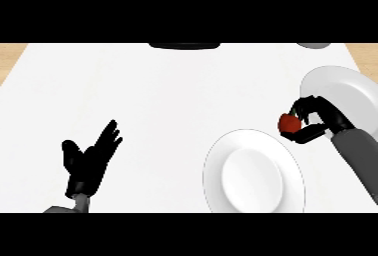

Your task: Pick the bell pepper from the plate and place it in the plate

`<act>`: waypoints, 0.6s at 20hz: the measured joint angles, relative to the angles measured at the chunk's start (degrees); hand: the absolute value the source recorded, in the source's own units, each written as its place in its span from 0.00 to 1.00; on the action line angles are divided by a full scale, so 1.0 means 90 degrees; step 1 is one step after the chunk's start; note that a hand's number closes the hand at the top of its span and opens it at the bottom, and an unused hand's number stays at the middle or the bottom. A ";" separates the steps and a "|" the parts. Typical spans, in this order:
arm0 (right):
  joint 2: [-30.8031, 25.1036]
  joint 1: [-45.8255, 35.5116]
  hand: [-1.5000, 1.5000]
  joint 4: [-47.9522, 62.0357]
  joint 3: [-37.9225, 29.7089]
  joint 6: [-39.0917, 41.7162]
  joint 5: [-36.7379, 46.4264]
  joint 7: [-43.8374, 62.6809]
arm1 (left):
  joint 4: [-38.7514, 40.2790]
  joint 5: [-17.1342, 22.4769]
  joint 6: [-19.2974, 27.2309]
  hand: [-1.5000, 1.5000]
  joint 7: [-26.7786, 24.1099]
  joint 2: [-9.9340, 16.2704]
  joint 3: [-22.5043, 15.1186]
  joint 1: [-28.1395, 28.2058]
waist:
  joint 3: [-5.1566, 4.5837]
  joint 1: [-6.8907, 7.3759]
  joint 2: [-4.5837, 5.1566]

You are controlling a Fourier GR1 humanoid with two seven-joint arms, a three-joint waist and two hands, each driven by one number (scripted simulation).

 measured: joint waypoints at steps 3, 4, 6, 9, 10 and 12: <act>-0.0329 -0.0362 1.00 0.0408 -0.0368 -0.1004 -0.0116 0.0906 | -0.0016 -0.0010 -0.0004 0.50 -0.0001 0.0007 -0.0007 -0.0017 | -0.0026 0.0083 -0.0012; -0.0433 -0.0488 1.00 0.0537 -0.0460 -0.1367 -0.0131 0.1206 | -0.0019 -0.0014 -0.0014 0.50 -0.0002 0.0011 -0.0015 -0.0024 | -0.0032 0.0126 -0.0010; -0.0598 -0.0758 1.00 0.0775 -0.0625 -0.2115 -0.0160 0.1804 | -0.0019 -0.0028 -0.0035 0.50 0.0007 0.0020 -0.0039 -0.0049 | -0.0039 0.0225 0.0001; -0.0789 -0.1160 1.00 0.1121 -0.0841 -0.3323 -0.0203 0.2656 | -0.0026 -0.0040 -0.0077 0.50 0.0023 0.0011 -0.0091 -0.0103 | -0.0029 0.0393 0.0041; -0.0828 -0.1281 1.00 0.1238 -0.0902 -0.3750 -0.0215 0.2928 | -0.0029 -0.0043 -0.0092 0.50 0.0029 0.0014 -0.0104 -0.0112 | -0.0025 0.0456 0.0051; -0.0895 -0.1549 1.00 0.1464 -0.1002 -0.4632 -0.0231 0.3453 | -0.0023 -0.0051 -0.0124 0.50 0.0035 0.0002 -0.0143 -0.0154 | -0.0017 0.0561 0.0076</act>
